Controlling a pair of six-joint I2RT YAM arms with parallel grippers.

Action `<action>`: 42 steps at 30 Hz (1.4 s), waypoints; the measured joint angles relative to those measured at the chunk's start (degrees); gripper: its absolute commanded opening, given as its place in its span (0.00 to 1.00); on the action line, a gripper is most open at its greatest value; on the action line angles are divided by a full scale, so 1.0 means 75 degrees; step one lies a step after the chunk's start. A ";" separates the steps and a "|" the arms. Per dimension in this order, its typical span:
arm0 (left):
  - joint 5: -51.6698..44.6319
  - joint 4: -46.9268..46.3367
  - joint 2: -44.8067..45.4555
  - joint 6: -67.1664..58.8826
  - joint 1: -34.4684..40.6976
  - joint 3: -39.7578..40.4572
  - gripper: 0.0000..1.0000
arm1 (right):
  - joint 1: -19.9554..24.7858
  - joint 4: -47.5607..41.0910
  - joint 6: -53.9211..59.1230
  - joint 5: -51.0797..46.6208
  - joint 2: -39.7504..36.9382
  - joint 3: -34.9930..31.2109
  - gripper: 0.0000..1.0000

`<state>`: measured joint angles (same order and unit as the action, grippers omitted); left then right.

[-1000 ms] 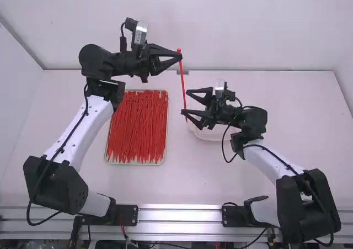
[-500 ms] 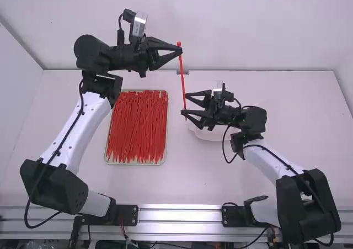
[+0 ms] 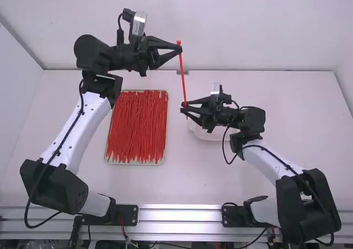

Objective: Fasten the cable tie

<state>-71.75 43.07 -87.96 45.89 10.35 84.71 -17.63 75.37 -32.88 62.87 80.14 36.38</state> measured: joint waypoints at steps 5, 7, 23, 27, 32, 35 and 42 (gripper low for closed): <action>0.0003 -0.0061 0.0000 0.0000 0.0000 0.0000 0.02 | 0.0000 -0.0003 -0.0003 0.0006 0.0000 0.0000 0.00; 0.0006 -0.0096 0.0000 0.0000 0.0000 0.0000 0.02 | 0.0000 -0.0003 -0.0012 0.0038 0.0000 -0.0003 0.00; 0.0044 -0.0487 0.0000 -0.0309 0.0000 0.0000 0.73 | 0.0271 -0.0090 0.0350 0.0376 0.0000 0.0000 0.00; 0.0146 -0.1119 0.0000 -0.0641 0.0000 0.0000 0.99 | 0.0478 -0.0364 0.0376 0.0399 0.0000 0.0000 0.00; 0.0356 -0.2025 0.0000 -0.1300 -0.0041 0.0000 0.99 | 0.0720 -0.0545 0.0382 0.0402 0.0000 0.0000 0.00; 0.0408 -0.2567 0.0000 -0.1746 -0.0213 0.0000 0.99 | 0.0947 -0.0609 0.0382 0.0420 0.0000 0.0000 0.00; 0.0417 -0.3672 0.0000 -0.2585 -0.0726 0.0000 0.99 | 0.1475 -0.0898 0.0367 0.0466 0.0000 0.0000 0.00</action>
<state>-68.62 15.53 -87.96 26.50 4.91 84.71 -6.57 68.64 -30.13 66.37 80.14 36.38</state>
